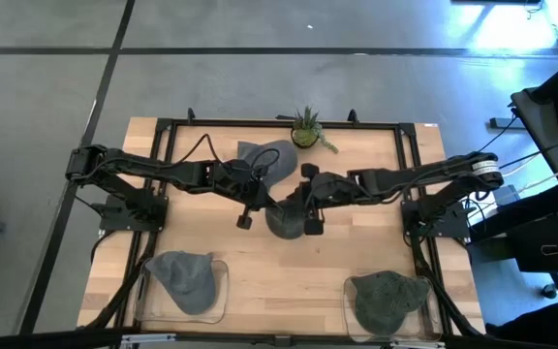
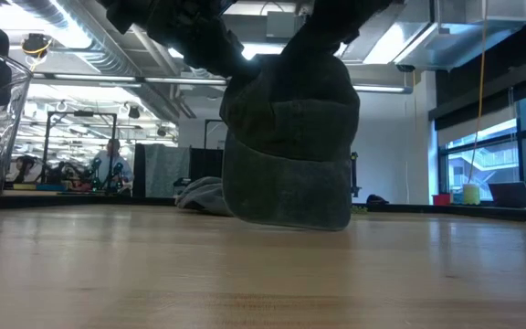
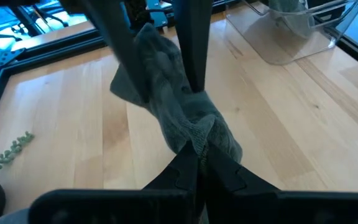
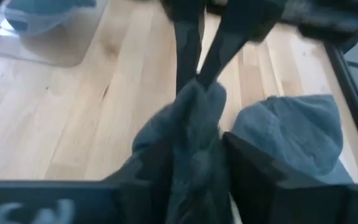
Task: Pick & Place hat
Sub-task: Put the black cap into the right transparent bin
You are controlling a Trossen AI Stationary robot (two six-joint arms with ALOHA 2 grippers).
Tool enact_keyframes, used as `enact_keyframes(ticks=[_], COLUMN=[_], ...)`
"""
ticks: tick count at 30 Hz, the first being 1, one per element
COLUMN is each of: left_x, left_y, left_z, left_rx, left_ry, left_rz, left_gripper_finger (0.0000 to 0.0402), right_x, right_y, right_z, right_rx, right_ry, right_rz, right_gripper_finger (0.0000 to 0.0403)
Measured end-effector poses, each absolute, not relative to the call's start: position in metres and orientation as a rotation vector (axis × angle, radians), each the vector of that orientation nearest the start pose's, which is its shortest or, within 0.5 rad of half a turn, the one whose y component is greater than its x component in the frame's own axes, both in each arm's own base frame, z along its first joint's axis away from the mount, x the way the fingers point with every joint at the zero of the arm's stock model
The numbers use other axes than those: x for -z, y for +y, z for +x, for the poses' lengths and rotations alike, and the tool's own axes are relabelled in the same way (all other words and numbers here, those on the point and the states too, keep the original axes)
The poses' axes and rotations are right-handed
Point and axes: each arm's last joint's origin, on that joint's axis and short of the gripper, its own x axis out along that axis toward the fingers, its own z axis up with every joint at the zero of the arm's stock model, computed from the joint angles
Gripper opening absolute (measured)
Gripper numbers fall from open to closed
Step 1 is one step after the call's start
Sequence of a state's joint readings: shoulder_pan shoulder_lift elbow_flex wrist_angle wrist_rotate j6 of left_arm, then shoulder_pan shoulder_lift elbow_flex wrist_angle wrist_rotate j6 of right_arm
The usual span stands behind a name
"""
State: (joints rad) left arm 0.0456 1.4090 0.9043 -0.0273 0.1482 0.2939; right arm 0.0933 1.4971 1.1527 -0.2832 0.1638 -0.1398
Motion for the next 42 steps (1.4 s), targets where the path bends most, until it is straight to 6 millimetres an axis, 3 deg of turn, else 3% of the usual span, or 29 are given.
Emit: enact_keyframes(ticks=[5, 21, 28, 35, 42], left_x=[-0.250, -0.250, -0.265, -0.290, -0.287], left_y=[0.011, 0.014, 0.017, 0.022, 0.039], left_z=[0.304, 0.304, 0.294, 0.272, 0.248], left_rx=[0.126, -0.004, -0.019, 0.001, -0.091], left_ry=[0.510, 0.531, 0.487, 0.385, 0.298], left_rz=[0.241, 0.210, 0.207, 0.189, 0.086], left_gripper_finger=[0.0017, 0.0081, 0.0122, 0.0128, 0.0127], right_x=[-0.287, -0.290, -0.310, -0.333, -0.393], right_y=[0.026, 0.035, 0.039, 0.047, 0.065], right_z=[0.328, 0.319, 0.298, 0.275, 0.245], right_rx=[0.024, 0.130, 0.201, 0.211, 0.122], right_ry=[0.631, 0.659, 0.626, 0.561, 0.570], right_rz=[-0.218, -0.286, -0.288, -0.327, -0.139], right_gripper_finger=[0.0031, 0.0031, 0.0031, 0.0031, 0.0031])
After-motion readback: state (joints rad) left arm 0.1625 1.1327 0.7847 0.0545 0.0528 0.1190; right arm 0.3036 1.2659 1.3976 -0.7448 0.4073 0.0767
